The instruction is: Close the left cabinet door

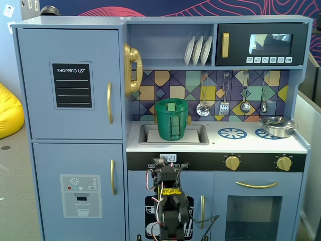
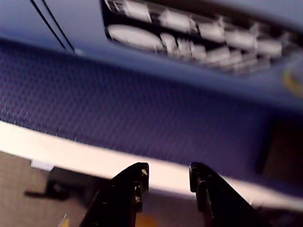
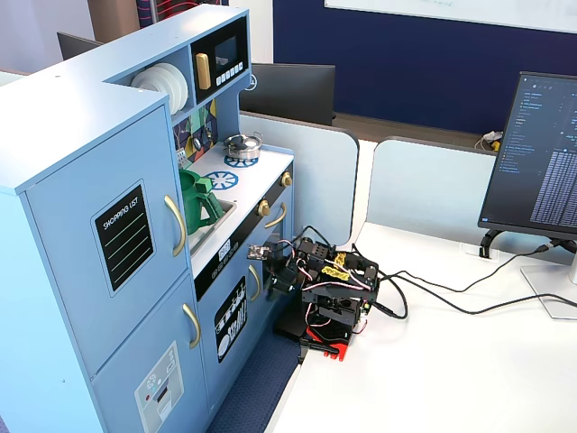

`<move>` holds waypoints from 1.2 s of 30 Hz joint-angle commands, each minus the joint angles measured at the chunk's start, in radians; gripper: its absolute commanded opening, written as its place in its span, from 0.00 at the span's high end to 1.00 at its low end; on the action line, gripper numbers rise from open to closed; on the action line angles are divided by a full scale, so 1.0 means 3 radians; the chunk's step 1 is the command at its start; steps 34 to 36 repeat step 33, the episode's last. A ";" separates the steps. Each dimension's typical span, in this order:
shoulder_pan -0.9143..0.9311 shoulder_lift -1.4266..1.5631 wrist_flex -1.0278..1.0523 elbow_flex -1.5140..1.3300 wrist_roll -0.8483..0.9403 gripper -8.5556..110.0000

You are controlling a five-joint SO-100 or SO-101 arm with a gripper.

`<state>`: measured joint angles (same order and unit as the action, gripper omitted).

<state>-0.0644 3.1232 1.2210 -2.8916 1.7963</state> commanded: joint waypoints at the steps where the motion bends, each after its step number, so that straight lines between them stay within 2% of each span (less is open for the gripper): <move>1: 0.0286 0.0179 0.0291 -0.0164 -0.0373 0.93; 6: 0.0240 0.0179 0.0680 -0.0276 -0.0874 0.93; 10: 0.0230 0.0184 0.1043 -0.0348 -0.0869 0.93; 36: 0.0317 0.0184 0.1038 -0.0348 -0.0946 0.90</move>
